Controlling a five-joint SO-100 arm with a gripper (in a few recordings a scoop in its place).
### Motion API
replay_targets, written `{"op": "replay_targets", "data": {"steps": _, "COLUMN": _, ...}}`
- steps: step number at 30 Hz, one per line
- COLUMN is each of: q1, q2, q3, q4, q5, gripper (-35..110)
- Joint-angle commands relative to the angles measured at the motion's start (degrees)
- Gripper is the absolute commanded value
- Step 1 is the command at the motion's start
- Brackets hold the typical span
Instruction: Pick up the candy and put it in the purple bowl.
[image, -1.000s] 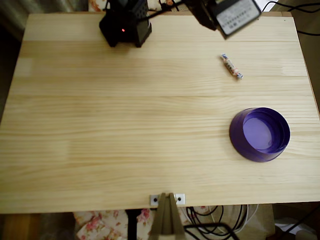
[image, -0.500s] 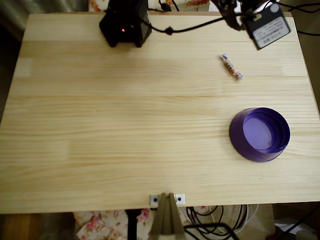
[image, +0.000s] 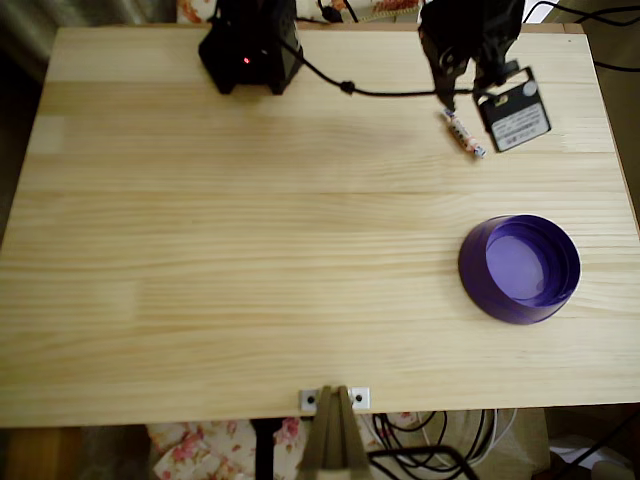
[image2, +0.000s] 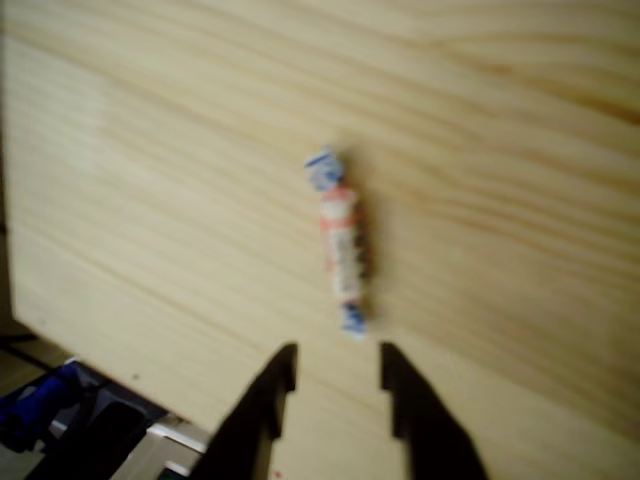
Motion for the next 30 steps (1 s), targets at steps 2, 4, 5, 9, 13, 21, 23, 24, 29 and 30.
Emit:
{"op": "replay_targets", "data": {"steps": 2, "q1": -0.3, "q2": 0.4, "q3": -1.7, "q4": 0.3, "q5": -3.4, "gripper": 20}}
{"op": "replay_targets", "data": {"steps": 4, "q1": -0.9, "q2": -0.6, "q3": -2.1, "q4": 0.4, "q5": -5.1, "gripper": 20}}
{"op": "replay_targets", "data": {"steps": 5, "q1": -1.3, "q2": -1.6, "q3": -2.8, "q4": 0.5, "q5": -6.5, "gripper": 20}}
{"op": "replay_targets", "data": {"steps": 9, "q1": -3.3, "q2": -6.2, "q3": -6.0, "q4": 2.1, "q5": -9.0, "gripper": 20}}
{"op": "replay_targets", "data": {"steps": 13, "q1": -2.7, "q2": -8.7, "q3": -7.6, "q4": 1.5, "q5": -9.3, "gripper": 20}}
{"op": "replay_targets", "data": {"steps": 21, "q1": -1.7, "q2": -9.8, "q3": -9.5, "q4": 1.1, "q5": -9.2, "gripper": 20}}
{"op": "replay_targets", "data": {"steps": 23, "q1": -1.7, "q2": -10.1, "q3": -9.8, "q4": 1.1, "q5": -8.5, "gripper": 20}}
{"op": "replay_targets", "data": {"steps": 24, "q1": -1.8, "q2": -10.4, "q3": -10.1, "q4": 1.1, "q5": -8.1, "gripper": 20}}
{"op": "replay_targets", "data": {"steps": 29, "q1": -3.1, "q2": -14.4, "q3": -12.8, "q4": -0.4, "q5": -5.8, "gripper": 20}}
{"op": "replay_targets", "data": {"steps": 30, "q1": -3.3, "q2": -14.9, "q3": -13.1, "q4": -0.6, "q5": -5.5, "gripper": 20}}
